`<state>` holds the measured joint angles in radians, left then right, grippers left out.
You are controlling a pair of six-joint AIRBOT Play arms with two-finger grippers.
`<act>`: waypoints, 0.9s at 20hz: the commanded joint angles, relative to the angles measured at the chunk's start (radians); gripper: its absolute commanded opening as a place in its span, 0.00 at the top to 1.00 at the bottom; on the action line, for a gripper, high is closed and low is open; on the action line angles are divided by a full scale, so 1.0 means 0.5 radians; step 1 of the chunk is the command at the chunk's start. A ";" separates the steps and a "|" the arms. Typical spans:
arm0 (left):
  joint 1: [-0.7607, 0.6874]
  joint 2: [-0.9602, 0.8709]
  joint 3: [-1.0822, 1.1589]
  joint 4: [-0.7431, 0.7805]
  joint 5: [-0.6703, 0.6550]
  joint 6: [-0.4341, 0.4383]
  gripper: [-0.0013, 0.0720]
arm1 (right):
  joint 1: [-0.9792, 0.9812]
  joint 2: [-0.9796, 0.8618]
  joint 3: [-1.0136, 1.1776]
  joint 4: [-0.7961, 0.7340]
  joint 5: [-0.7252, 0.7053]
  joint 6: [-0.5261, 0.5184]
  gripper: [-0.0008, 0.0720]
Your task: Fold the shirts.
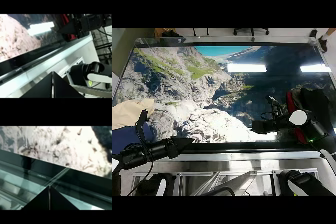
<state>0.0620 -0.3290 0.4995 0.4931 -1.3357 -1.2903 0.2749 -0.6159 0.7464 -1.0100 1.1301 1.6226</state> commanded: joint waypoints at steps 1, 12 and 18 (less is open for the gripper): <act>0.002 0.002 -0.001 0.002 -0.001 0.003 0.96 | 0.002 0.001 -0.001 0.001 0.000 0.001 0.96; 0.002 0.002 0.000 0.005 0.162 0.003 0.96 | 0.002 0.001 -0.001 0.001 0.000 0.001 0.96; 0.003 -0.409 0.565 0.848 0.340 -0.117 0.69 | 0.002 0.001 -0.001 0.001 0.000 0.001 0.96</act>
<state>0.0624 -0.4194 0.6304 0.6788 -1.2053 -1.3060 0.2749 -0.6159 0.7464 -1.0096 1.1297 1.6226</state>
